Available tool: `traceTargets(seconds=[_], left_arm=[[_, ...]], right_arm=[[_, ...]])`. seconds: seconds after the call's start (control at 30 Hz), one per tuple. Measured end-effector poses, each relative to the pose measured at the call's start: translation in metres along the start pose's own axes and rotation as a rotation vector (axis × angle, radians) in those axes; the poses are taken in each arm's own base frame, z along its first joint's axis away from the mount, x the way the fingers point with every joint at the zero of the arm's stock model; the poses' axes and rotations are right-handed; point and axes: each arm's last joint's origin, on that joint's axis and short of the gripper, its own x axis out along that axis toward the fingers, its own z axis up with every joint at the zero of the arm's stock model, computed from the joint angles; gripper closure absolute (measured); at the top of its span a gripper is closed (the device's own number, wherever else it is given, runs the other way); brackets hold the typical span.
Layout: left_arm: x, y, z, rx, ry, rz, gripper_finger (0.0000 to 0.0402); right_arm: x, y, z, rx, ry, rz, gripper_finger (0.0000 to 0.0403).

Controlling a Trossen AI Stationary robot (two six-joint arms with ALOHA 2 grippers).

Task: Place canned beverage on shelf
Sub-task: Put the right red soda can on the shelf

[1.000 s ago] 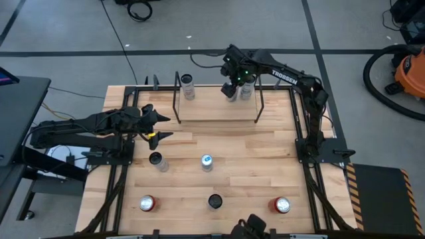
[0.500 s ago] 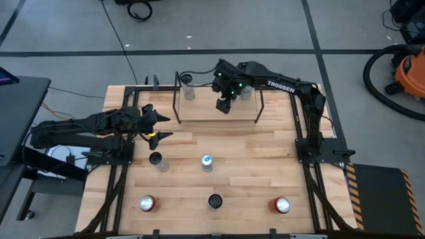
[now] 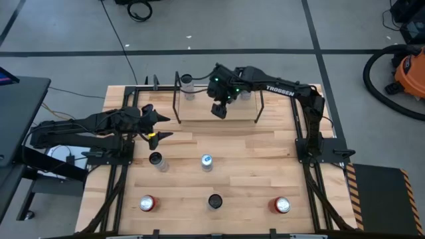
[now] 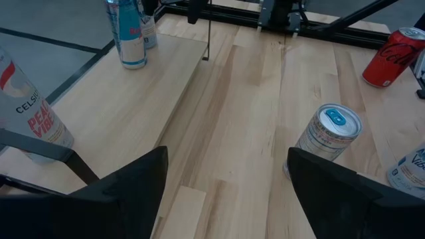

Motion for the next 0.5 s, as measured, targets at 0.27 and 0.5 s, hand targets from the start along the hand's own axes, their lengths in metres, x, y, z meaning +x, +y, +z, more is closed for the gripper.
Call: traceTargets(seconds=[0.27,0.5], left_arm=[[0.000,0.000,-0.002,-0.047,0.016,0.002,0.0090],[0.000,0.000,-0.003,-0.040,0.035,0.005,0.0090]], right_arm=[[0.002,0.011,0.001,-0.056,0.000,-0.034,0.0088],[0.004,0.024,0.000,-0.099,0.007,-0.095,0.0058]])
